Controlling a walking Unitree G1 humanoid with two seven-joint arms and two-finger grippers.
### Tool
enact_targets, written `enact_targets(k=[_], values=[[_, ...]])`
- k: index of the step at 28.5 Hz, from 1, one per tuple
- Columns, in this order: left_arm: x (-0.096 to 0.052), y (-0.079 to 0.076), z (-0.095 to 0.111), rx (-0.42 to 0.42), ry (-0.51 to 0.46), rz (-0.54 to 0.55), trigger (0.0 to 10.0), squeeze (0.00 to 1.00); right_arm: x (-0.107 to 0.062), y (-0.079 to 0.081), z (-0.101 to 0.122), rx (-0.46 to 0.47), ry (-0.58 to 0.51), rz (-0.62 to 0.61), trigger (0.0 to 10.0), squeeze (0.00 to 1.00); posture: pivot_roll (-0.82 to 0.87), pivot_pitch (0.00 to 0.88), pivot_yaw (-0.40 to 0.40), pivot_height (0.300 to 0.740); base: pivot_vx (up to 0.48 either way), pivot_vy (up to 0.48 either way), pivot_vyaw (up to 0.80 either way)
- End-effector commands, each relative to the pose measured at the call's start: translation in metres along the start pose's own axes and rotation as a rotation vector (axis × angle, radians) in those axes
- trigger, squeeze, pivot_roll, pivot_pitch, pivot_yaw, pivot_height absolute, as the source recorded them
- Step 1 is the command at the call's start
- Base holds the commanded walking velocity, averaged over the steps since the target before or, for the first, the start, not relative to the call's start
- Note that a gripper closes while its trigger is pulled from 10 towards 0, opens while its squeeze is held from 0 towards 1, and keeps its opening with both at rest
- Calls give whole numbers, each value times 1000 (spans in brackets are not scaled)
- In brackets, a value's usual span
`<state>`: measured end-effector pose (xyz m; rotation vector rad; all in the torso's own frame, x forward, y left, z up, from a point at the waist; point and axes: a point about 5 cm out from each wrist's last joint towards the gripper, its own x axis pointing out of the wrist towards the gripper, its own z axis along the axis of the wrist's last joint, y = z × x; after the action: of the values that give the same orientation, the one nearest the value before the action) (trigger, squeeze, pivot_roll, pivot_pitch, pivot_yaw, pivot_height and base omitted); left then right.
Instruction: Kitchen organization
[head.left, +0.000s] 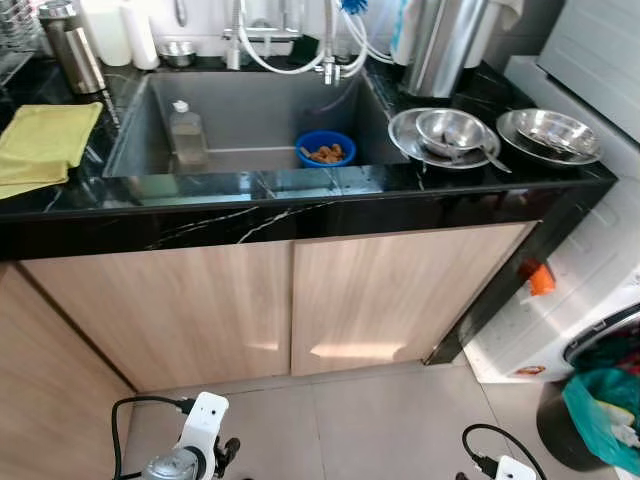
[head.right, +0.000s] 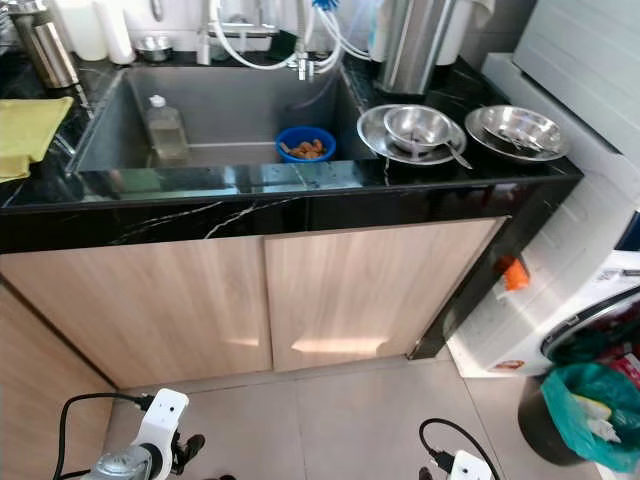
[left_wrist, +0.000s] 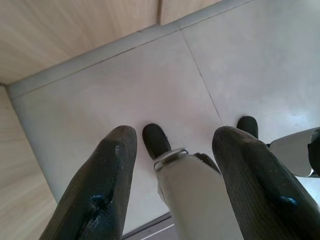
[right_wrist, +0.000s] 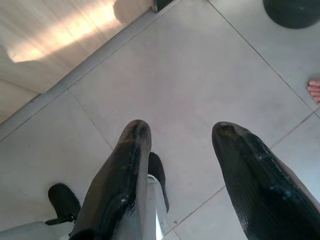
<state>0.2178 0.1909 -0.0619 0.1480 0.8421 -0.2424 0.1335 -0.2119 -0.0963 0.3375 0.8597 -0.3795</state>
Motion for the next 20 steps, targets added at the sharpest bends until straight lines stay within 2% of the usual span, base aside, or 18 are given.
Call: enact_targets(k=[1,5,11,20], values=[[1,-2,0,11,8,-9,10000,0,-1,-4,0,9,1,-13,10000,0,103,72,-90,740,0,0,0],[0,-2,0,12,9,-9,10000,0,0,-4,0,-33,6,-10,10000,0,102,72,-89,740,247,0,0],[0,-2,-1,13,10,-11,10000,0,0,-4,0,-19,4,-10,10000,0,103,73,-90,740,250,0,800],[1,-2,0,14,11,-11,10000,0,0,-4,0,-5,2,-11,10000,0,103,75,-91,740,255,0,0]])
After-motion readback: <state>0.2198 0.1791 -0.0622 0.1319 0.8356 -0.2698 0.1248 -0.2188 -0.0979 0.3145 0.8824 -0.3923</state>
